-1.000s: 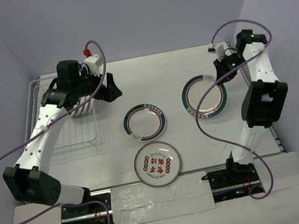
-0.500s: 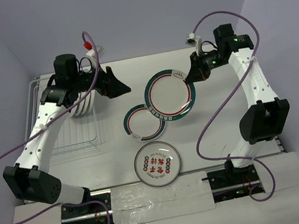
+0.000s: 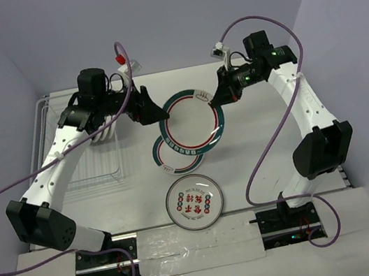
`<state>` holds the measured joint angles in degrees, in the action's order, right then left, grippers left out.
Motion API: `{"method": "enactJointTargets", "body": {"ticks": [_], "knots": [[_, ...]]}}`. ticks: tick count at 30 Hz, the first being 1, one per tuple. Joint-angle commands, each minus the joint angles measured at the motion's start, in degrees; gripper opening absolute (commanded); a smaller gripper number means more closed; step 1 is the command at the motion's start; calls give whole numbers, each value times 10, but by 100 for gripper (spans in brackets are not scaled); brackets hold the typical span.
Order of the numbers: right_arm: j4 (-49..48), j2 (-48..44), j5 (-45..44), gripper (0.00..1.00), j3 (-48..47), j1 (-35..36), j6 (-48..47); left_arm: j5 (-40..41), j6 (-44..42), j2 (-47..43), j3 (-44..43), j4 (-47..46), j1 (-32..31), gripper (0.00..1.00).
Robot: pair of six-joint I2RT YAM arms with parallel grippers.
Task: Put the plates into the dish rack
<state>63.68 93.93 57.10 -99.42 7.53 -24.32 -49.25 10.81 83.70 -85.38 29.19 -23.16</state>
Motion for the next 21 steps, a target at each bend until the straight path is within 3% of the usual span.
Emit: {"method": "enactJointTargets", "body": {"ticks": [1, 4, 12, 13, 15, 16, 17, 18, 19, 21], "knots": [[-26, -33, 36, 0, -23, 11, 31, -1, -10, 11, -1, -9, -7, 92], [-22, -35, 36, 0, -32, 17, 35, -2, -9, 18, -1, -5, -12, 86], [-51, -52, 35, 0, -39, 25, 70, -8, -7, 33, 0, 5, -19, 47], [-54, -53, 33, 0, -39, 25, 73, -7, -7, 32, 0, 5, -19, 40], [-61, -56, 28, 0, -39, 27, 81, 1, -5, 31, -6, 10, -19, 17], [-63, -57, 21, 0, -39, 27, 87, 7, -6, 30, -10, 13, -19, 0], [-66, -58, 16, 11, -39, 27, 89, 15, -8, 30, -14, 17, -18, 0], [-67, -58, 13, 30, -38, 27, 92, 34, -11, 21, -21, 19, -16, 0], [-67, -59, 6, 67, -38, 27, 95, 46, -14, 15, -25, 25, -12, 0], [-75, -66, -4, 98, -33, 27, 103, 81, -24, -7, -42, 34, 3, 0]]}}
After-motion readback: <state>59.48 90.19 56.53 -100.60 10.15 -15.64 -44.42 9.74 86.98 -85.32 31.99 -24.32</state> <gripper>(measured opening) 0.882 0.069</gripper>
